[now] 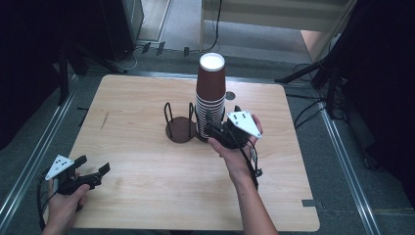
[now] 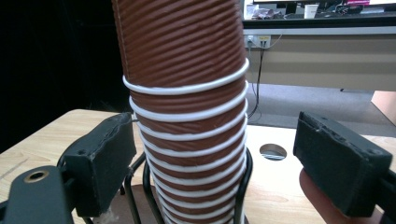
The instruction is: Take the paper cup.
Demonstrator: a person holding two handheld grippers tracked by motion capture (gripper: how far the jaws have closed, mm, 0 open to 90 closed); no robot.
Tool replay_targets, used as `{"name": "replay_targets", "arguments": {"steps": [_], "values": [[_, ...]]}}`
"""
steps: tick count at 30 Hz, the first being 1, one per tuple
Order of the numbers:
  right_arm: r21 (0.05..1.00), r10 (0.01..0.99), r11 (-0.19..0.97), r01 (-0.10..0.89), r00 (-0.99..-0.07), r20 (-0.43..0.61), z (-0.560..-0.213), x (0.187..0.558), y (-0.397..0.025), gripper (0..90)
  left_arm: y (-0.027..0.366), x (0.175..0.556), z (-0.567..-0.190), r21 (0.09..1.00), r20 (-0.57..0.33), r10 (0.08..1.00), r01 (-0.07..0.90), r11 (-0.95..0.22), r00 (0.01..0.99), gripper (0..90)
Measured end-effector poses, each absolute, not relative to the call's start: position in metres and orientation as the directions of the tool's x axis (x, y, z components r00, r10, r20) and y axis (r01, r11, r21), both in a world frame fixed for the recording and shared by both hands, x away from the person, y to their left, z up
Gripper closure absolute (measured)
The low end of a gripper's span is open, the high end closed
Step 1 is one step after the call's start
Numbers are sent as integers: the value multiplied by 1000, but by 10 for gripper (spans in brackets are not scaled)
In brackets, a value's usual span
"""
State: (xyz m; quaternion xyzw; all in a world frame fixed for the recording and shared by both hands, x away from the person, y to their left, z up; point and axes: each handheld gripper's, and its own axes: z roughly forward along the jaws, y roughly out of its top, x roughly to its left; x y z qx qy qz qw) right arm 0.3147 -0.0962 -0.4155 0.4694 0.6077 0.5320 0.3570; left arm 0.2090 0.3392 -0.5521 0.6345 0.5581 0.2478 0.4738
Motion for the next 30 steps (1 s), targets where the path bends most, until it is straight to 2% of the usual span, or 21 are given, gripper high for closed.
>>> {"name": "replay_targets", "arguments": {"steps": [12,20,30], "values": [[985,958,-19,172,-279,67,-403,327,-86,126,339,209,-552,879,-219,941,471,76,256,26],[984,948,-30,175,-306,84,-395,336,-78,127,339,209,-552,879,-220,941,471,76,258,26],[986,953,-27,166,-293,75,-387,350,-70,120,340,209,-552,878,-222,939,473,76,262,26]]}}
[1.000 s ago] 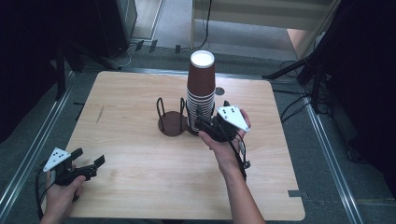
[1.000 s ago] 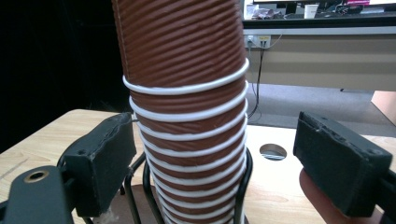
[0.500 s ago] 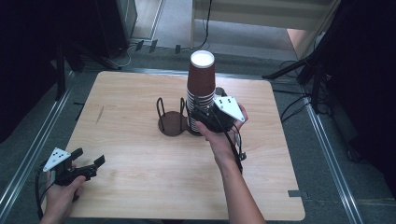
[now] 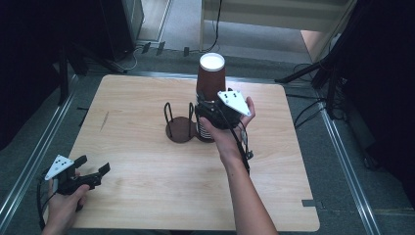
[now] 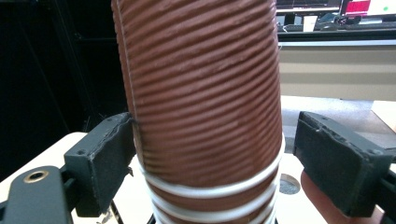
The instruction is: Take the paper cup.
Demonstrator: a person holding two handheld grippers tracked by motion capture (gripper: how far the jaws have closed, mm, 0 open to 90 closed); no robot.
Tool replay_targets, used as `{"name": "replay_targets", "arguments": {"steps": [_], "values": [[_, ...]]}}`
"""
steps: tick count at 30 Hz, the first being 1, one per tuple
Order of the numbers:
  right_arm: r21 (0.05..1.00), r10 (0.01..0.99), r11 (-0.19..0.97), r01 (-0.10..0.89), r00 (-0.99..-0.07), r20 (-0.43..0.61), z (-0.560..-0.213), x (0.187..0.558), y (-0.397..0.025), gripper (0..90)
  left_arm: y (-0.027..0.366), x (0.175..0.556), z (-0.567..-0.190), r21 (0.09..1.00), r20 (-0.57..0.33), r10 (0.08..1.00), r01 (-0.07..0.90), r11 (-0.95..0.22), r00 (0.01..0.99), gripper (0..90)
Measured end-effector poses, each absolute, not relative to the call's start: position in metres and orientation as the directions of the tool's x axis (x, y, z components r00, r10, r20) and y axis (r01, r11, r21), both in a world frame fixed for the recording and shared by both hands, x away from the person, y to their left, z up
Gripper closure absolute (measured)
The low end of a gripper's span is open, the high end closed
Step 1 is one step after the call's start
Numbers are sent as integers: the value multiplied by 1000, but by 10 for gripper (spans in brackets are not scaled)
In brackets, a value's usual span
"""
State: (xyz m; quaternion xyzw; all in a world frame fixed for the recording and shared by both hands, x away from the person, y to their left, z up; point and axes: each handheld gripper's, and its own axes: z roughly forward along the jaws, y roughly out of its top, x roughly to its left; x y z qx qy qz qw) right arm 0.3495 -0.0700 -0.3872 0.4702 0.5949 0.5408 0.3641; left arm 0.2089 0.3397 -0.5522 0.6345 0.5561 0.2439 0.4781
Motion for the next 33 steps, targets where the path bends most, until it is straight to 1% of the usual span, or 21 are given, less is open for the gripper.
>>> {"name": "replay_targets", "arguments": {"steps": [7,19,25,33], "values": [[986,954,-19,164,-293,67,-382,356,-65,119,340,209,-552,879,-221,939,472,73,265,26],[984,958,-4,180,-282,56,-378,372,-58,72,340,209,-552,878,-224,938,473,76,265,26],[981,962,14,194,-269,40,-379,379,-54,71,340,209,-552,878,-224,938,473,76,265,26],[981,968,26,190,-251,23,-382,385,-49,70,340,209,-552,878,-224,938,473,76,265,26]]}}
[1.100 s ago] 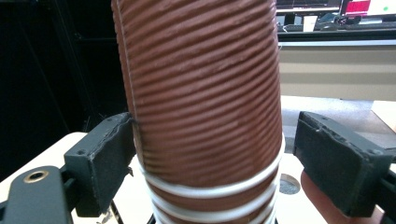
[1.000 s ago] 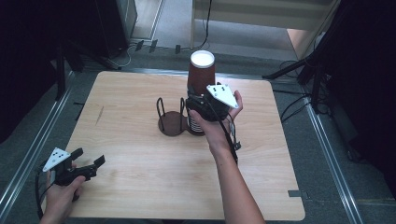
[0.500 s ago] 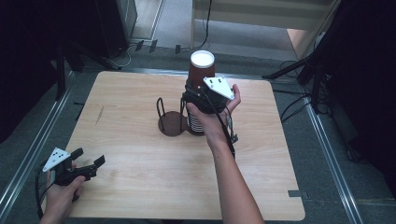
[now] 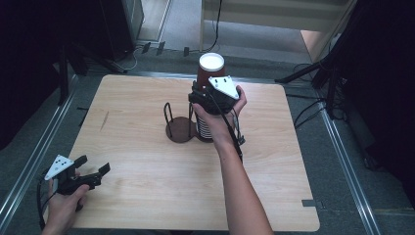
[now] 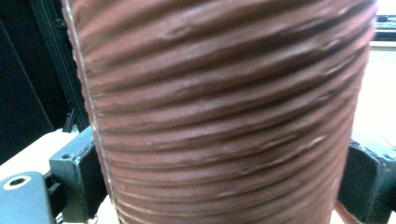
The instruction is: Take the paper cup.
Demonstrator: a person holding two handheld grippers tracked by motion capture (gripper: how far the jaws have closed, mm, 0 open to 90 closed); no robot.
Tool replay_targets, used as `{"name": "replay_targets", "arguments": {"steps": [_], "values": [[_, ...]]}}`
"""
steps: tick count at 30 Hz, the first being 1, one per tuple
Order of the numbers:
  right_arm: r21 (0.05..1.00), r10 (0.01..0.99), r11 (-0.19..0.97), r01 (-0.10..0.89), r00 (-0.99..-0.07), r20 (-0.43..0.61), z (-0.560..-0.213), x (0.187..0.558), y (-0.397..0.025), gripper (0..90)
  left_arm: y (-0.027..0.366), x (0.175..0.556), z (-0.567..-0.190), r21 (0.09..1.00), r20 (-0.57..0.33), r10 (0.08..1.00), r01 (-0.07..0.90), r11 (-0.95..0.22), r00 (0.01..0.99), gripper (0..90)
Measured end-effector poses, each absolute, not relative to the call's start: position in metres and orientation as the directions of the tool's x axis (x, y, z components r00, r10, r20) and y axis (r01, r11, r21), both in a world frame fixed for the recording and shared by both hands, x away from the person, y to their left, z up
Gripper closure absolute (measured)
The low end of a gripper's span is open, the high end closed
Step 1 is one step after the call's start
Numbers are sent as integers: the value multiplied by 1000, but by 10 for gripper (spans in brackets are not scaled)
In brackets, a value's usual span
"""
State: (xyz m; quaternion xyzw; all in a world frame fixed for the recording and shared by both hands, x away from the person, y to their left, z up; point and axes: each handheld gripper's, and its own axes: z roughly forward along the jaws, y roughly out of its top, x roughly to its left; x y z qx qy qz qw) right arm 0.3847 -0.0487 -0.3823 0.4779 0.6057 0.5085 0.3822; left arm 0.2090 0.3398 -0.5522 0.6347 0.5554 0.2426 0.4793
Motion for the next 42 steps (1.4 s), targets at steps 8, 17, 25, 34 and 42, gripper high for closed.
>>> {"name": "replay_targets", "arguments": {"steps": [8,17,25,34,42], "values": [[982,968,12,187,-249,36,-381,384,-49,84,339,209,-552,879,-221,937,472,72,269,26],[986,967,-16,165,-248,57,-368,384,-50,106,339,209,-552,879,-218,938,473,68,269,26],[991,963,-8,132,-265,43,-347,380,-47,116,338,209,-552,880,-215,938,470,67,270,26],[994,962,-6,106,-270,35,-329,378,-45,120,339,209,-552,880,-216,938,469,67,270,26],[997,961,-4,78,-276,25,-315,375,-48,121,338,209,-552,882,-215,938,466,67,271,26]]}}
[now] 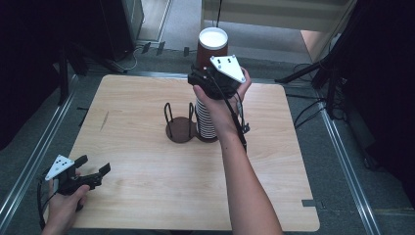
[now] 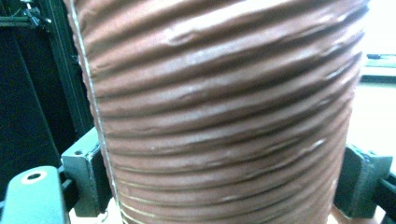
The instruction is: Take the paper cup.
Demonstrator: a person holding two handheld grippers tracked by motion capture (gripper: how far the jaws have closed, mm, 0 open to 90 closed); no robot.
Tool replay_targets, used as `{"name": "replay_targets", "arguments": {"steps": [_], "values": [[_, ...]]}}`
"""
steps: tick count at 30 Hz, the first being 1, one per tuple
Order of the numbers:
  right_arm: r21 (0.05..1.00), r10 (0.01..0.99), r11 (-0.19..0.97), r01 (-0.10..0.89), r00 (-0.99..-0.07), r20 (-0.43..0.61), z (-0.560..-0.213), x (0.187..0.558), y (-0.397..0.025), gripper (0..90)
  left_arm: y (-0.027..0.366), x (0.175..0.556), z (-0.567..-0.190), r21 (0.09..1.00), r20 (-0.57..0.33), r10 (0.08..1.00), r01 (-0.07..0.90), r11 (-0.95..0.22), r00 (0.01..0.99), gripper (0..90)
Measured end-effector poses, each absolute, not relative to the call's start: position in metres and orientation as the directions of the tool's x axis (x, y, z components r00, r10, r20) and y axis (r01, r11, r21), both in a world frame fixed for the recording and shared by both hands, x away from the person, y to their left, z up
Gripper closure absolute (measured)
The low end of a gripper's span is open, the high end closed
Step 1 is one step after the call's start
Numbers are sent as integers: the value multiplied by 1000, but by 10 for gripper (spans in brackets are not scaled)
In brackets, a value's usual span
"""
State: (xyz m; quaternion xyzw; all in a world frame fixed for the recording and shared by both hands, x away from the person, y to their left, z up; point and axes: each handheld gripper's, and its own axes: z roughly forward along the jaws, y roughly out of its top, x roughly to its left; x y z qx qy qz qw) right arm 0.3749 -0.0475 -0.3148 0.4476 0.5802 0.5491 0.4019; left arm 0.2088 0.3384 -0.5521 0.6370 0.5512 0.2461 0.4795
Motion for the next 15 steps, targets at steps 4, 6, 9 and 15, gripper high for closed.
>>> {"name": "replay_targets", "arguments": {"steps": [4,6,9,15], "values": [[997,960,-18,75,-277,38,-309,373,-51,121,338,209,-552,882,-214,939,467,67,270,26],[997,960,-20,69,-276,38,-306,373,-53,122,339,209,-552,881,-216,938,468,69,269,26],[998,960,-26,57,-277,41,-300,370,-58,122,338,209,-552,881,-217,939,468,70,269,26],[999,963,-21,48,-266,33,-294,367,-65,122,338,209,-552,882,-215,938,466,68,271,26]]}}
